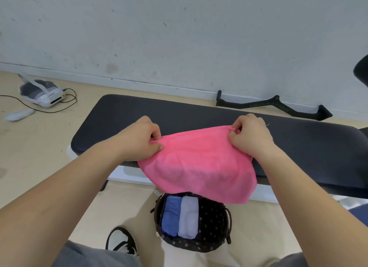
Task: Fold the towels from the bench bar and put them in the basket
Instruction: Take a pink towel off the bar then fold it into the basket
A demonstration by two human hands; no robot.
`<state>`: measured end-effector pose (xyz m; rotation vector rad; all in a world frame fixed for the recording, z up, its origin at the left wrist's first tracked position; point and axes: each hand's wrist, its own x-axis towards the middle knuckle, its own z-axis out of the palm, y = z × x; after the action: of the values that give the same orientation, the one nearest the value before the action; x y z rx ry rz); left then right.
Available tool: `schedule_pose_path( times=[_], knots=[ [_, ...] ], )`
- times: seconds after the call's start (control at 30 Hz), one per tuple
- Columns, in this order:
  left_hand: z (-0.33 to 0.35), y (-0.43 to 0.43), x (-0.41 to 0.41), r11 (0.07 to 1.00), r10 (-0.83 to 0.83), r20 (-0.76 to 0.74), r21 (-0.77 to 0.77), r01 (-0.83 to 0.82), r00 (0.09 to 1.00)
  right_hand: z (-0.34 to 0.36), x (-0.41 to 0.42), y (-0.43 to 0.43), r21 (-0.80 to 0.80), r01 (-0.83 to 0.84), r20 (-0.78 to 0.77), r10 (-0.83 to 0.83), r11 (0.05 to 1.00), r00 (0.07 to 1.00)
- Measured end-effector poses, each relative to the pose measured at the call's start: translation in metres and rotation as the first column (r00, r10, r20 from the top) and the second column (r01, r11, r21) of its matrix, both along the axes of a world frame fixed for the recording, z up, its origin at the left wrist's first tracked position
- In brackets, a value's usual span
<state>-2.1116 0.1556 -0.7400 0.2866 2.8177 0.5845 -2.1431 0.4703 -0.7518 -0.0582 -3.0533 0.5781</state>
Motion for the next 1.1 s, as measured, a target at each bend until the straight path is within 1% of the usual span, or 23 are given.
schedule_pose_path(
  times=[0.13, 0.23, 0.3, 0.37, 0.43, 0.47, 0.5, 0.57, 0.63, 0.73, 0.83, 0.9, 1.0, 1.1],
  knots=[
    [0.003, 0.006, 0.003, 0.993, 0.014, 0.007, -0.116, -0.014, 1.000, 0.003, 0.008, 0.006, -0.153, -0.035, 0.049, 0.042, 0.988, 0.998],
    [0.006, 0.011, 0.007, 0.996, 0.004, 0.002, -0.086, -0.004, 1.000, 0.005, 0.015, 0.008, -0.198, -0.055, 0.042, 0.065, 0.979, 0.997],
    [0.007, 0.014, 0.010, 0.998, -0.015, -0.037, -0.066, 0.012, 0.999, 0.008, 0.021, 0.008, -0.278, -0.027, 0.054, 0.043, 0.960, 0.998],
    [0.008, 0.015, 0.012, 0.999, -0.029, -0.060, -0.040, 0.027, 0.998, 0.013, 0.028, 0.006, -0.419, 0.069, 0.111, -0.024, 0.905, 0.994],
    [0.012, 0.015, 0.015, 0.999, -0.038, -0.047, -0.022, 0.037, 0.998, 0.022, 0.033, 0.008, -0.552, 0.192, 0.205, -0.091, 0.811, 0.975],
    [0.014, 0.014, 0.015, 0.999, -0.032, -0.036, -0.018, 0.031, 0.999, 0.027, 0.035, 0.011, -0.586, 0.246, 0.256, -0.111, 0.772, 0.960],
    [0.017, 0.012, 0.016, 1.000, -0.020, -0.024, -0.015, 0.019, 1.000, 0.033, 0.038, 0.015, -0.604, 0.286, 0.307, -0.115, 0.744, 0.945],
    [0.021, 0.010, 0.017, 1.000, -0.005, 0.004, -0.006, 0.005, 1.000, 0.044, 0.046, 0.021, -0.627, 0.321, 0.395, -0.065, 0.710, 0.917],
    [0.025, 0.010, 0.018, 0.999, -0.033, 0.030, 0.024, 0.032, 0.999, 0.048, 0.059, 0.025, -0.664, 0.309, 0.424, 0.002, 0.681, 0.906],
    [0.028, 0.017, 0.024, 0.985, -0.077, 0.049, 0.156, 0.068, 0.996, 0.047, 0.081, 0.032, -0.701, 0.258, 0.400, 0.067, 0.665, 0.914],
    [0.035, 0.028, 0.032, 0.964, -0.116, 0.033, 0.243, 0.105, 0.993, 0.049, 0.107, 0.049, -0.757, 0.286, 0.393, 0.059, 0.587, 0.918],
    [0.043, 0.035, 0.038, 0.959, -0.123, 0.015, 0.259, 0.115, 0.992, 0.051, 0.121, 0.068, -0.784, 0.238, 0.302, 0.017, 0.574, 0.953],
    [0.055, 0.045, 0.048, 0.951, -0.131, -0.067, 0.275, 0.144, 0.989, 0.055, 0.139, 0.096, -0.744, 0.141, 0.104, -0.095, 0.653, 0.990],
    [0.060, 0.058, 0.058, 0.930, -0.088, -0.256, 0.325, 0.172, 0.963, 0.063, 0.154, 0.111, -0.684, 0.052, -0.083, -0.149, 0.728, 0.985]
  ],
)
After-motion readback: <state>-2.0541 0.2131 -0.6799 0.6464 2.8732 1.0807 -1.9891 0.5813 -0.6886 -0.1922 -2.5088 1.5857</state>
